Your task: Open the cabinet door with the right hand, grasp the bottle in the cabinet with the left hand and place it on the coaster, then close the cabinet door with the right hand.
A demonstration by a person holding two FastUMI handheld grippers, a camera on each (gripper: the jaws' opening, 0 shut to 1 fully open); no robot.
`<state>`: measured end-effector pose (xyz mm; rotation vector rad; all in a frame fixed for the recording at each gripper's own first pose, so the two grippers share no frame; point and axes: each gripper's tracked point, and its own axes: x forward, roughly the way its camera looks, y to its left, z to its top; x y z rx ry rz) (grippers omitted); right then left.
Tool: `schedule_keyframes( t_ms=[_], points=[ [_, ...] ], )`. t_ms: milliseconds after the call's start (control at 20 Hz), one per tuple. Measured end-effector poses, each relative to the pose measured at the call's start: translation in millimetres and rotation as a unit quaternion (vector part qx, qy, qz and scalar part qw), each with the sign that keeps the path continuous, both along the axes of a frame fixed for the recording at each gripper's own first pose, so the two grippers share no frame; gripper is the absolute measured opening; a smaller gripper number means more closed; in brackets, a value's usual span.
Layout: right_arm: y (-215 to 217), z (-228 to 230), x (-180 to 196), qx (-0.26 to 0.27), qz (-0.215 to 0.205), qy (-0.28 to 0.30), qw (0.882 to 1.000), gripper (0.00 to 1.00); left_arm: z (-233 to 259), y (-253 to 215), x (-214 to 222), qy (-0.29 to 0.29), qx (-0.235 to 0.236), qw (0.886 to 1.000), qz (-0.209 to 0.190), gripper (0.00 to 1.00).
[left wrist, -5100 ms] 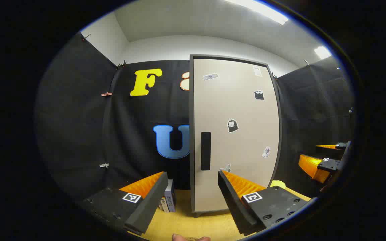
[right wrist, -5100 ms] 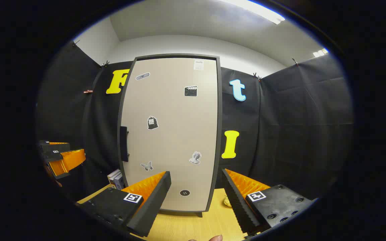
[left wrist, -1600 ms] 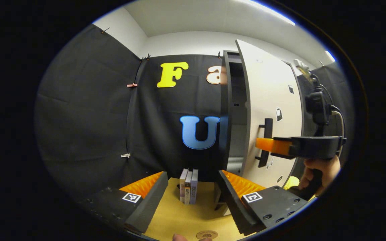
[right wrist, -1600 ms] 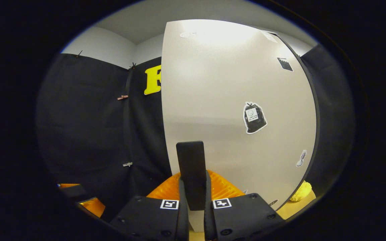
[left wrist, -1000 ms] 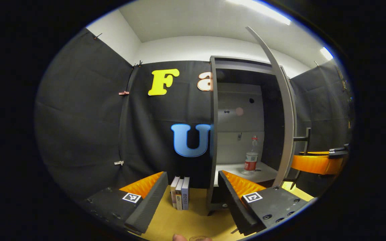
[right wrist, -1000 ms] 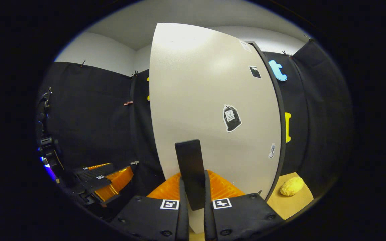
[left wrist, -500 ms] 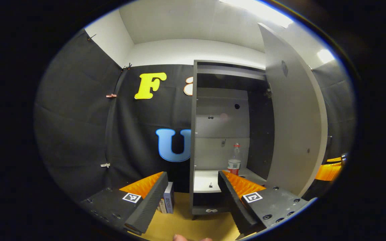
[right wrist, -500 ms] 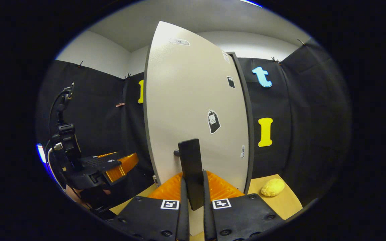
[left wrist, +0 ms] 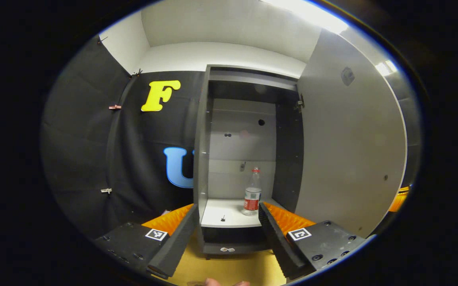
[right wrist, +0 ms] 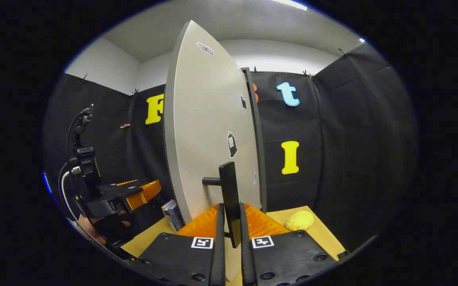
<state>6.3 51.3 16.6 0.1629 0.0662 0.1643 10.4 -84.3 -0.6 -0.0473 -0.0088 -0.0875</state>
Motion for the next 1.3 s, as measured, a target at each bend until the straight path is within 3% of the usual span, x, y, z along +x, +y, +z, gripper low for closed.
schedule_keyframes(
  t_ms=[250,300,350,600,750,850,900,1000,1150,1300],
  points=[
    [-30.0,5.0,-9.7,-0.031,-0.051,-0.006,0.998,0.15,-1.8,-29.7,14.1,0.009,0.006,1.000,-0.017,0.95],
    [-34.8,6.5,-13.3,-0.032,-0.057,-0.006,0.998,0.03,-0.4,-36.9,18.2,0.009,0.005,1.000,-0.024,0.94],
    [-40.1,6.7,-18.7,-0.029,-0.061,-0.004,0.998,0.15,-0.8,-44.2,22.7,0.010,0.005,0.999,-0.031,0.92],
    [-61.7,6.3,-51.1,-0.016,-0.065,0.013,0.998,0.15,-2.6,-68.7,65.8,0.013,0.022,0.999,-0.039,0.92],
    [-73.5,-1.7,-19.3,-0.010,-0.061,0.024,0.998,0.15,-8.8,-83.8,103.5,0.012,0.037,0.998,-0.041,0.92],
    [-84.9,-6.0,-20.1,-0.003,-0.072,0.031,0.997,0.16,-17.4,-90.8,132.2,0.013,0.037,0.998,-0.039,0.95],
    [-90.5,-6.5,-25.9,-0.001,-0.081,0.034,0.996,0.19,-22.7,-91.8,145.6,0.017,0.032,0.999,-0.036,0.94],
    [-116.8,-11.4,-23.7,-0.012,-0.121,0.035,0.992,0.46,-37.5,-91.9,174.3,0.026,0.017,0.999,-0.029,0.94],
    [-140.0,-14.0,-23.2,-0.018,-0.151,0.029,0.988,0.99,-55.8,-94.6,214.4,0.039,0.004,0.999,-0.019,0.94],
    [-153.4,-11.1,-18.2,-0.034,-0.169,0.004,0.985,0.98,-71.7,-98.7,252.4,0.045,0.030,0.999,-0.004,0.95]
  ],
)
